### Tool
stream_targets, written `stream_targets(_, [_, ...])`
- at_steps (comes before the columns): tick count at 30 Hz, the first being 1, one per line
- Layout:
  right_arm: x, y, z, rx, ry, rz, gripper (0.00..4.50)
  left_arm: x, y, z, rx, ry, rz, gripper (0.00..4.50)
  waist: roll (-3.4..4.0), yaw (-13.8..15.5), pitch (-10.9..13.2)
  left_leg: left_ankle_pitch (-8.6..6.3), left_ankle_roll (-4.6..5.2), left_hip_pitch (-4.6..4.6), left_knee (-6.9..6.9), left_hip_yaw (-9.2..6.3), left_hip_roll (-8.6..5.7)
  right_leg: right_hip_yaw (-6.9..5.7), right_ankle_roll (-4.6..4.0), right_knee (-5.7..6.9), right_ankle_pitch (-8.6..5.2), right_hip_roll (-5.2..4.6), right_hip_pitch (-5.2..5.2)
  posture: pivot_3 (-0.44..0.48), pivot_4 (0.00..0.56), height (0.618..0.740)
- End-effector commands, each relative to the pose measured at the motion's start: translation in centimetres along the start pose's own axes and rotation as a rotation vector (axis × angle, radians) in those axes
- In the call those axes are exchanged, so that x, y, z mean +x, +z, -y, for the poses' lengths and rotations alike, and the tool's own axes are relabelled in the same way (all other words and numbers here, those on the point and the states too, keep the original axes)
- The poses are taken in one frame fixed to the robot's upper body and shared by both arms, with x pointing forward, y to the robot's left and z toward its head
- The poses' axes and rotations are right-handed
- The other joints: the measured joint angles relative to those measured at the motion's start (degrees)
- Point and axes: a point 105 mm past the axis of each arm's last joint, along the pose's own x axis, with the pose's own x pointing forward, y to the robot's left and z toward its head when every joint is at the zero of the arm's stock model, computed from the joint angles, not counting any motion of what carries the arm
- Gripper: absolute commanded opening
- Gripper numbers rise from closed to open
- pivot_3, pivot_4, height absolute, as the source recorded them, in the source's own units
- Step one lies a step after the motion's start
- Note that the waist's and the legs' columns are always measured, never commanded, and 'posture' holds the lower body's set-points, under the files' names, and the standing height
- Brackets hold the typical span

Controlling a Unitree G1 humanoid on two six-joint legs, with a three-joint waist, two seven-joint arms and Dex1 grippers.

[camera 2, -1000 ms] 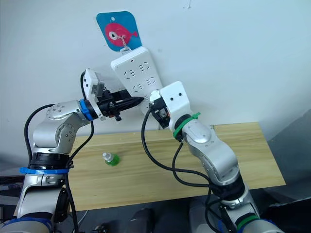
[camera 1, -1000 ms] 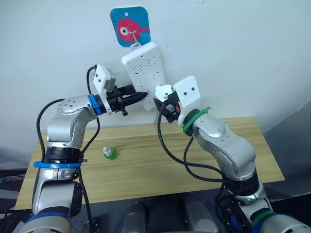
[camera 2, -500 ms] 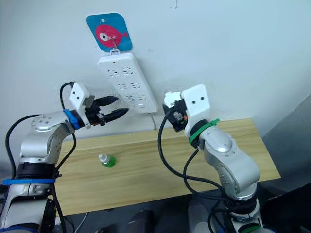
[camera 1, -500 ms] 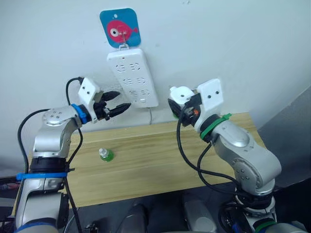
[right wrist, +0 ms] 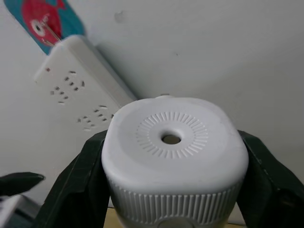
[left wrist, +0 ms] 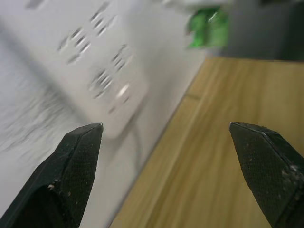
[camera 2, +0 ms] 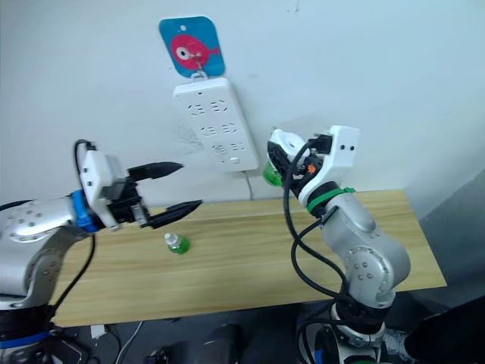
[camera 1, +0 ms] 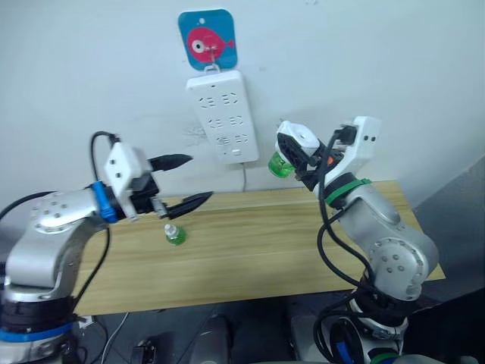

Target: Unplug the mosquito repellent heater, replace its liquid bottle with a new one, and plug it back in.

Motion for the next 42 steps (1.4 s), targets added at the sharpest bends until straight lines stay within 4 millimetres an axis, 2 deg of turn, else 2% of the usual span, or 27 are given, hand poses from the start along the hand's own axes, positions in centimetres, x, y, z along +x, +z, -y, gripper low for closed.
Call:
stream_targets(1, [0.2,0.9,-2.1,0.327,0.074,0.111,2.99,2.4,1.2,0.7,0.037,-0.027,0.080,4.50,0.00,0.1,0.0,0.01,0.01,0.00,0.01,0.01,-0.02,0.01,0.00,0.01,0.01,0.00,0.00,-0.122,0.177,0.734])
stream_targets(5, [0.4,1.1,-2.4,0.562,0.079,0.135,2.99,5.2,1.8,0.4,0.044,-0.020,0.180,4.50,0.05,-0.6,0.0,0.05,0.06,0.00,-0.04,0.05,0.03,0.01,-0.01,0.05,0.01,0.04,-0.07,-0.129,0.170,0.734])
stream_targets(11, [0.5,1.7,-2.8,0.723,0.097,0.141,2.99,7.4,1.7,0.8,0.038,-0.040,0.250,4.50,0.07,-2.7,-0.1,0.06,0.07,-0.02,-0.07,0.14,0.05,0.08,-0.01,0.03,0.01,0.06,-0.11,-0.136,0.161,0.734])
stream_targets(19, [0.4,1.6,-3.4,0.750,0.111,0.114,2.99,9.1,3.1,0.7,0.027,-0.038,0.342,4.50,0.08,-3.1,-0.1,0.09,0.12,-0.05,-0.04,0.09,0.03,0.06,-0.01,0.04,0.01,0.07,-0.10,-0.153,0.162,0.734])
stream_targets(23, [0.4,1.4,-3.4,0.746,0.095,0.111,2.99,9.1,3.9,0.5,0.029,-0.033,0.382,4.50,0.09,-3.3,-0.1,0.09,0.12,-0.04,-0.03,0.11,0.03,0.07,-0.01,0.04,0.01,0.06,-0.10,-0.159,0.163,0.734])
stream_targets(30, [0.3,1.2,-3.2,0.742,0.081,0.113,2.99,9.3,4.1,0.7,-0.008,-0.054,0.390,4.50,0.10,-3.4,-0.1,0.10,0.12,-0.04,-0.03,0.09,0.05,0.08,-0.01,0.05,0.01,0.10,-0.10,-0.168,0.161,0.734])
stream_targets(33, [0.3,1.1,-3.2,0.742,0.079,0.112,2.99,9.5,3.7,1.0,-0.015,-0.086,0.369,3.90,0.10,-3.4,-0.1,0.10,0.12,-0.04,-0.02,0.08,0.05,0.06,-0.01,0.05,0.01,0.10,-0.10,-0.167,0.161,0.734])
stream_targets(38, [0.3,1.0,-3.5,0.743,0.093,0.101,2.99,9.7,3.8,0.7,-0.030,-0.071,0.372,2.35,0.11,-3.4,-0.1,0.10,0.12,-0.04,-0.03,0.08,0.05,0.06,-0.01,0.06,0.01,0.10,-0.10,-0.166,0.162,0.734])
stream_targets(42, [0.1,0.7,-3.6,0.731,0.093,0.088,2.99,9.5,4.0,0.3,-0.029,-0.068,0.375,2.33,0.11,-3.4,-0.1,0.10,0.12,-0.04,-0.02,0.08,0.04,0.07,-0.01,0.05,0.01,0.10,-0.10,-0.165,0.164,0.734])
